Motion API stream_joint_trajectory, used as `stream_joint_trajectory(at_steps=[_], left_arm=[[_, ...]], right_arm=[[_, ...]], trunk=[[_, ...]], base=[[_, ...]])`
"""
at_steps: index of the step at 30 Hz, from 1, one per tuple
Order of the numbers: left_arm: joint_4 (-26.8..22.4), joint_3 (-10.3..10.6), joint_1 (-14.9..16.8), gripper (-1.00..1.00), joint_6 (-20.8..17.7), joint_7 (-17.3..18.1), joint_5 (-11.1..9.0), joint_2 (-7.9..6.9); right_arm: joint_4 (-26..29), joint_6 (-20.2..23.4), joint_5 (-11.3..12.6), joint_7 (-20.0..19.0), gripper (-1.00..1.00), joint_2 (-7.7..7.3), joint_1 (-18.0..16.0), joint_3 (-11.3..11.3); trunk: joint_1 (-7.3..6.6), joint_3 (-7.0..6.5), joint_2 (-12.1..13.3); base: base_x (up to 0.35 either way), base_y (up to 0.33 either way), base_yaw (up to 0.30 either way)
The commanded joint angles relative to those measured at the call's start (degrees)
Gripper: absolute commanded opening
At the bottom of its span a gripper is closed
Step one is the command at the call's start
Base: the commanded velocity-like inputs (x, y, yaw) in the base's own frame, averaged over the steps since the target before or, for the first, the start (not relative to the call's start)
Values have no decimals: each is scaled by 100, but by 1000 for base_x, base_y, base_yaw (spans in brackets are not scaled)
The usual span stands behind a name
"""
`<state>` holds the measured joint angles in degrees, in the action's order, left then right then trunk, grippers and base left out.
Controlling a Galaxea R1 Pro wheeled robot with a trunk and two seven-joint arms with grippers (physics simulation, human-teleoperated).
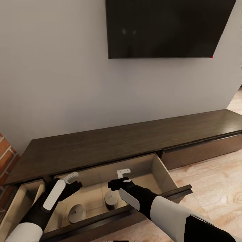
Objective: Place each of the two pumpkins and all three candles from the living room inside a cabinet in the living room (use any cabinet), then make sure every cabinet is closed, and position the cauldron so it is next to a table in the living room.
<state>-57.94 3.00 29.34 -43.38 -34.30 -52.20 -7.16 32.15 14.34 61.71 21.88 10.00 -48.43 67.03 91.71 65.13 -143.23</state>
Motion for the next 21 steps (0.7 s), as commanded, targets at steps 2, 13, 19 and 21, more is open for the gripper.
stream_joint_trajectory(at_steps=[2, 13, 19, 21], left_arm=[[-13, -119, 2, 100, -20, -59, -73, -7], [-16, -239, 2, 100, -138, -60, -79, -12], [-16, -246, 2, 100, -144, -60, -80, -13], [-19, -247, 2, 100, -144, -60, -80, -13]], right_arm=[[8, 14, 31, 16, 100, 0, -8, 30], [34, -44, 27, -216, 100, 0, -6, 24], [45, -64, 31, -298, 100, 0, -8, 24], [46, -77, 36, -303, 100, 0, -8, 22]], trunk=[[-25, -35, 39], [-267, -233, 481], [-399, -341, 721], [-443, -377, 802]], base=[[0, 0, 0], [-71, 0, 0], [-2, 0, 0], [-37, 0, 0]])
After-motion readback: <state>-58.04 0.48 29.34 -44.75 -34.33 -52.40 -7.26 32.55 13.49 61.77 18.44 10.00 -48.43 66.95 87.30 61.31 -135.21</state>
